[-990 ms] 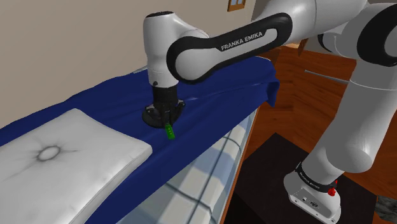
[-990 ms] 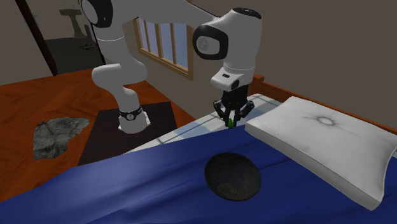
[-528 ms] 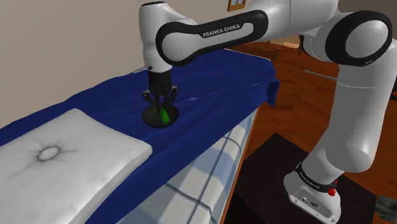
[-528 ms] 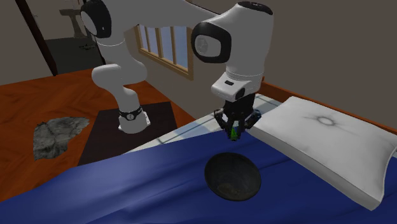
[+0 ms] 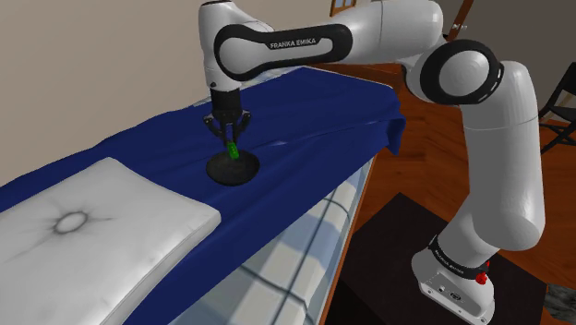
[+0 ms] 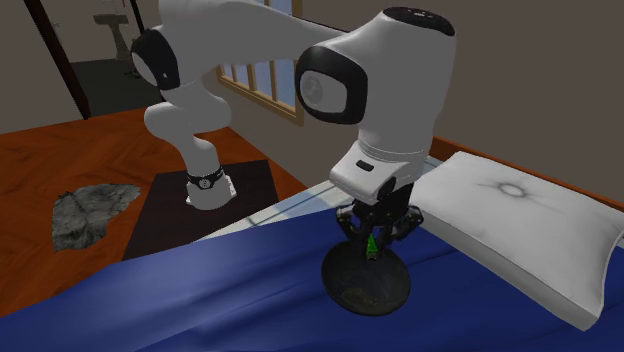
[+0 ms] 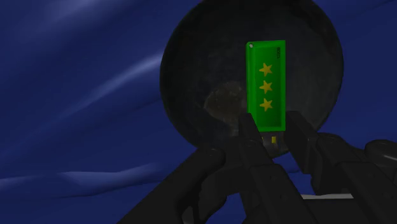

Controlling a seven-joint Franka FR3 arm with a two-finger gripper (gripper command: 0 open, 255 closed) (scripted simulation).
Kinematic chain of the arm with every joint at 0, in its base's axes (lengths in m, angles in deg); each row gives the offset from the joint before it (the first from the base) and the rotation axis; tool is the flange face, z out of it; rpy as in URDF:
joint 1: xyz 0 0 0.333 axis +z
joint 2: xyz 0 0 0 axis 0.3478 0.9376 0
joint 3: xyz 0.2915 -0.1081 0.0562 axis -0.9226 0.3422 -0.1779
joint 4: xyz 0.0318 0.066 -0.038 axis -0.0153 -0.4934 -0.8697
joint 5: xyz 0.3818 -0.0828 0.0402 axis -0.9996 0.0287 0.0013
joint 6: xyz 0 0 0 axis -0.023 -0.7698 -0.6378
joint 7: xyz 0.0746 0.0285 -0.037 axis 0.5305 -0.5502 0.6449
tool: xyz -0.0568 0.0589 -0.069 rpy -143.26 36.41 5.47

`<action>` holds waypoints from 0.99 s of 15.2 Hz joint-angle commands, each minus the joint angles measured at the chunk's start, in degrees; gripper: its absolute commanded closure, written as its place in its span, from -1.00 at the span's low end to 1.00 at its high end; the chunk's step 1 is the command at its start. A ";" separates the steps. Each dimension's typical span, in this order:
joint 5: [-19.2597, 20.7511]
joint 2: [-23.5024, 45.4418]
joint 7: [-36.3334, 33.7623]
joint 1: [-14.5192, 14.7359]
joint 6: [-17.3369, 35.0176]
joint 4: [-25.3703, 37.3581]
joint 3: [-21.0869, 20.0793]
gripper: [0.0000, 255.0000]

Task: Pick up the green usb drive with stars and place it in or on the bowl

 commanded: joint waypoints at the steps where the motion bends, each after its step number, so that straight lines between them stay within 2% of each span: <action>1: 0.31 0.87 0.21 -0.02 0.83 -0.02 0.24 1.00; 12: 1.16 2.31 -0.39 -0.62 8.42 -6.40 0.79 1.00; 15: 1.25 2.50 -0.44 -0.64 8.99 -6.81 0.85 1.00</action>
